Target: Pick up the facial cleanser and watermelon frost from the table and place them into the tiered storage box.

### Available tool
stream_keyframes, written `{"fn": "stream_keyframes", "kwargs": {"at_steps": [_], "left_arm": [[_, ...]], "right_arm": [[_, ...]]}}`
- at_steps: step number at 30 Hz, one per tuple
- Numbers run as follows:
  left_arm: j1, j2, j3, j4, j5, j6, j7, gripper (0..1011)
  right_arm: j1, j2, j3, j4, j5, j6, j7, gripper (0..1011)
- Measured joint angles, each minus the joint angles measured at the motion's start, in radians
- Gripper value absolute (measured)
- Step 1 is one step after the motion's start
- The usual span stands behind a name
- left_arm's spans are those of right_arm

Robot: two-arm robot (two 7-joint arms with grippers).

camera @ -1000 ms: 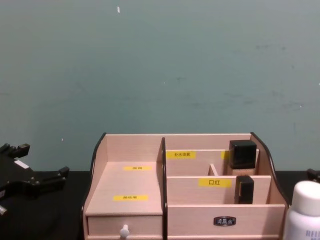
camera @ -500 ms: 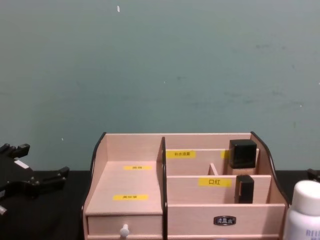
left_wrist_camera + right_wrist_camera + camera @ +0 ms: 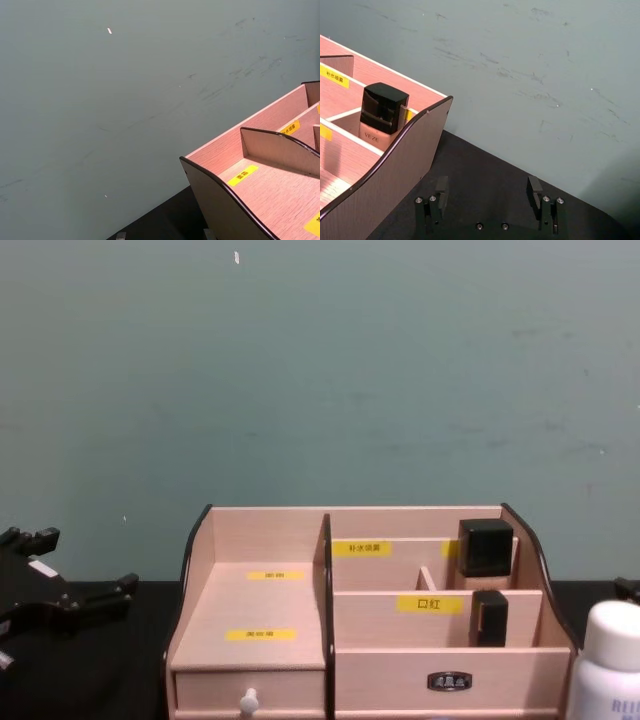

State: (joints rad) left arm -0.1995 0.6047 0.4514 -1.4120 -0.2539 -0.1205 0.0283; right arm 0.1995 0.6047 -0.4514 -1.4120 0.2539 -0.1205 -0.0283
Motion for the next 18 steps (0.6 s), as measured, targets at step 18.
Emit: {"fn": "stream_keyframes", "kwargs": {"at_steps": [18], "left_arm": [[0.000,0.000,0.000,0.000,0.000,0.000,0.000,1001]], "right_arm": [[-0.025,0.015,0.048,-0.025,0.044,0.015,0.043,1000]]}}
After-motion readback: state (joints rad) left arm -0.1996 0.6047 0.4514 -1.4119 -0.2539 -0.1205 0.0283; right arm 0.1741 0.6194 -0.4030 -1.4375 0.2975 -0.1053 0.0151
